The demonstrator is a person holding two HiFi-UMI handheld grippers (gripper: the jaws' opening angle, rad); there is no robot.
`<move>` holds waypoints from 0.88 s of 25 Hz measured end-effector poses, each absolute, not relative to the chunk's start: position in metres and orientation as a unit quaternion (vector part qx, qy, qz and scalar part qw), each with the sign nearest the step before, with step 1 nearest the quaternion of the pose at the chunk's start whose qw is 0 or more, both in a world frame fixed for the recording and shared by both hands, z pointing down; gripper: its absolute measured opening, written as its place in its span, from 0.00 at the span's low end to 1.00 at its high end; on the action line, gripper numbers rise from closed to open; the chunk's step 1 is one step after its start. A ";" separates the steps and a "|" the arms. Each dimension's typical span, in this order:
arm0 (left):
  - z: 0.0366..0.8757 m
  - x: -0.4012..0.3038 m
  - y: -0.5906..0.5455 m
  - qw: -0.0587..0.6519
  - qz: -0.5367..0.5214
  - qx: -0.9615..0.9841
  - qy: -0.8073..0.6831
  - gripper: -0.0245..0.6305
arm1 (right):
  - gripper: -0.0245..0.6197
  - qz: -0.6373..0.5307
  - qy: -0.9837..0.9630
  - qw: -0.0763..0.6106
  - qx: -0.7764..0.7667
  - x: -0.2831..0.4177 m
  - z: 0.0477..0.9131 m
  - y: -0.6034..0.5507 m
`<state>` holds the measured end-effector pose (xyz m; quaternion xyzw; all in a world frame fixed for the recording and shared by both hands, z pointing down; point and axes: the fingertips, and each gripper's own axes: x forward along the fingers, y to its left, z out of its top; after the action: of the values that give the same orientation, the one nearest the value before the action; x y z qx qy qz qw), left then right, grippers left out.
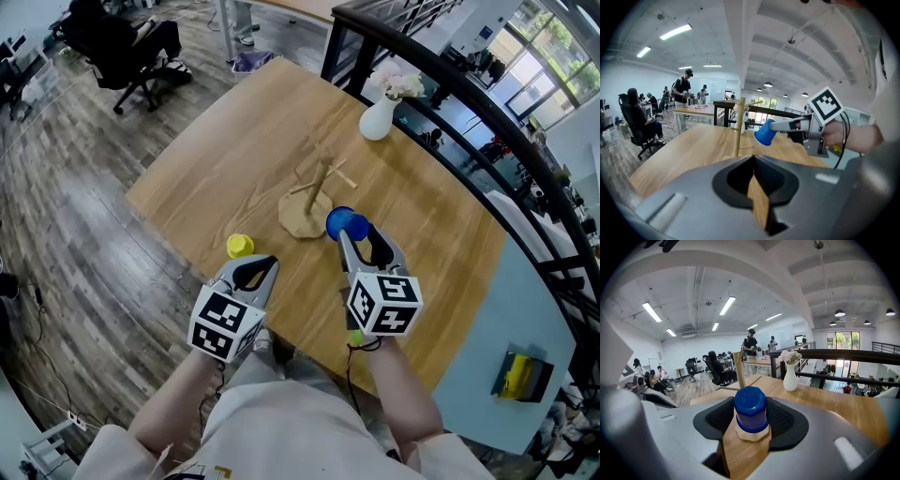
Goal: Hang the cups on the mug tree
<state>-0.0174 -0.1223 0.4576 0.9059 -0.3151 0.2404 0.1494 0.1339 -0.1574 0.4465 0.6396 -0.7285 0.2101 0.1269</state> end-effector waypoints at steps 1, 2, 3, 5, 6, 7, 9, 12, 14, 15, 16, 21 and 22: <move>0.459 -0.017 -0.125 0.150 0.241 0.906 -0.315 0.04 | 0.38 0.211 -0.726 0.128 0.641 0.135 0.449 -0.161; 0.460 -0.016 -0.126 0.150 0.242 0.906 -0.314 0.04 | 0.38 0.212 -0.725 0.129 0.643 0.136 0.453 -0.164; 0.461 -0.015 -0.128 0.149 0.243 0.906 -0.313 0.04 | 0.38 0.214 -0.723 0.131 0.644 0.138 0.456 -0.167; 0.465 -0.012 -0.129 0.150 0.245 0.906 -0.311 0.04 | 0.38 0.219 -0.720 0.134 0.645 0.140 0.465 -0.172; 0.466 -0.011 -0.130 0.152 0.246 0.906 -0.310 0.04 | 0.38 0.222 -0.719 0.137 0.644 0.141 0.470 -0.174; 0.468 -0.010 -0.131 0.154 0.247 0.905 -0.309 0.04 | 0.38 0.225 -0.718 0.138 0.644 0.141 0.475 -0.176; 0.472 -0.008 -0.134 0.158 0.249 0.904 -0.309 0.04 | 0.38 0.231 -0.717 0.139 0.643 0.142 0.483 -0.182; 0.476 -0.007 -0.140 0.161 0.250 0.903 -0.309 0.04 | 0.38 0.239 -0.716 0.136 0.642 0.142 0.495 -0.191; 0.478 -0.006 -0.146 0.162 0.250 0.903 -0.311 0.04 | 0.38 0.249 -0.715 0.130 0.640 0.141 0.502 -0.195; 0.479 -0.006 -0.148 0.162 0.250 0.902 -0.311 0.04 | 0.38 0.254 -0.715 0.127 0.639 0.140 0.506 -0.197; 0.481 -0.006 -0.150 0.162 0.250 0.902 -0.312 0.04 | 0.38 0.258 -0.714 0.126 0.638 0.139 0.509 -0.197; 0.485 -0.003 -0.160 0.165 0.249 0.902 -0.311 0.04 | 0.38 0.271 -0.714 0.142 0.630 0.134 0.527 -0.198; 0.486 -0.002 -0.161 0.166 0.250 0.902 -0.310 0.04 | 0.38 0.273 -0.713 0.145 0.629 0.134 0.530 -0.198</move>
<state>-0.0020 -0.1614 0.4860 0.9021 -0.3101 0.2500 0.1662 0.1341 -0.1980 0.5305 0.6288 -0.7134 0.2731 0.1454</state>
